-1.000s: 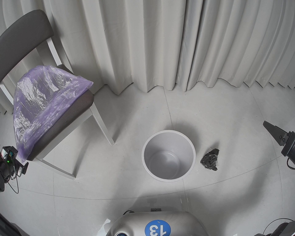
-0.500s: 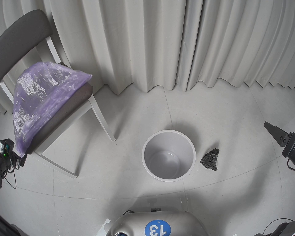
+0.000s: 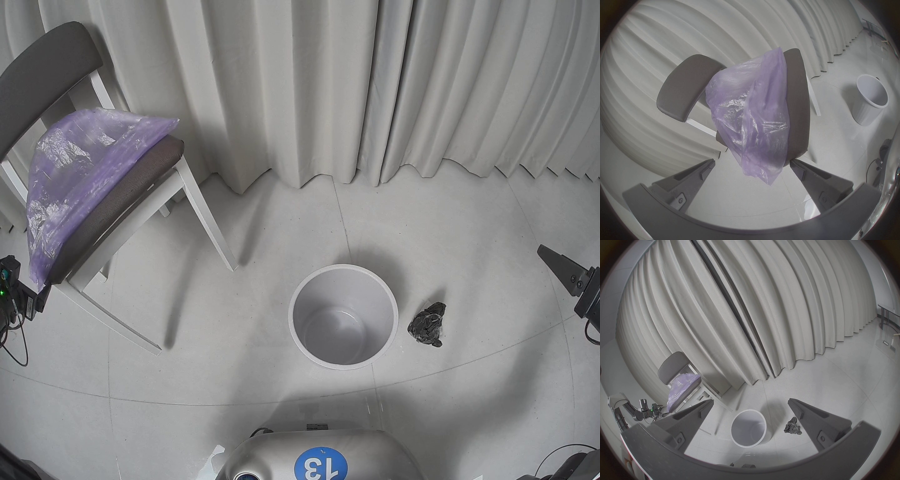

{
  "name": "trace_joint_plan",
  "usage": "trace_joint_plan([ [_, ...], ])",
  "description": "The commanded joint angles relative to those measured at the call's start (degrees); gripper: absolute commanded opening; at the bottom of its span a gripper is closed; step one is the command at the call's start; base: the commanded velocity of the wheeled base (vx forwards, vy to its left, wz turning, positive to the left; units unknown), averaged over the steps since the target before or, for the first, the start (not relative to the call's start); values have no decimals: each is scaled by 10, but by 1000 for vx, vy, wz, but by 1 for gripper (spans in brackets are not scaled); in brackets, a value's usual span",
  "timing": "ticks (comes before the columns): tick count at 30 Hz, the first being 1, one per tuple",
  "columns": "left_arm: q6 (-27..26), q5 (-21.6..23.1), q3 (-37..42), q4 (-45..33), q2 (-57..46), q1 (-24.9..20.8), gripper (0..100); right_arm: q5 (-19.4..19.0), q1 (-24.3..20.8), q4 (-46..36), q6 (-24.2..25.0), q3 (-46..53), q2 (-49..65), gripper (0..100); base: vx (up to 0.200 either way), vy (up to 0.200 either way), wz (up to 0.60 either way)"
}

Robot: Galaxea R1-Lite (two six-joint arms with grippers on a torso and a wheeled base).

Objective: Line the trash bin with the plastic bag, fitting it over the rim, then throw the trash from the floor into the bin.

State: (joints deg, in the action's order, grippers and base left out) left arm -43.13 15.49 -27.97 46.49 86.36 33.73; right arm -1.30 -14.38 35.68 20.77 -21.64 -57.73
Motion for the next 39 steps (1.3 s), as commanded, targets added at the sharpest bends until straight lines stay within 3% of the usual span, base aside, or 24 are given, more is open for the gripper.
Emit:
trace_joint_plan([
  [1,0,8,5,-2,-11,-2,100,0,-1,0,0,-1,2,100,0,0,0],
  [39,0,10,12,9,-7,-11,100,-1,0,-1,-1,9,17,100,0,0,0],
])
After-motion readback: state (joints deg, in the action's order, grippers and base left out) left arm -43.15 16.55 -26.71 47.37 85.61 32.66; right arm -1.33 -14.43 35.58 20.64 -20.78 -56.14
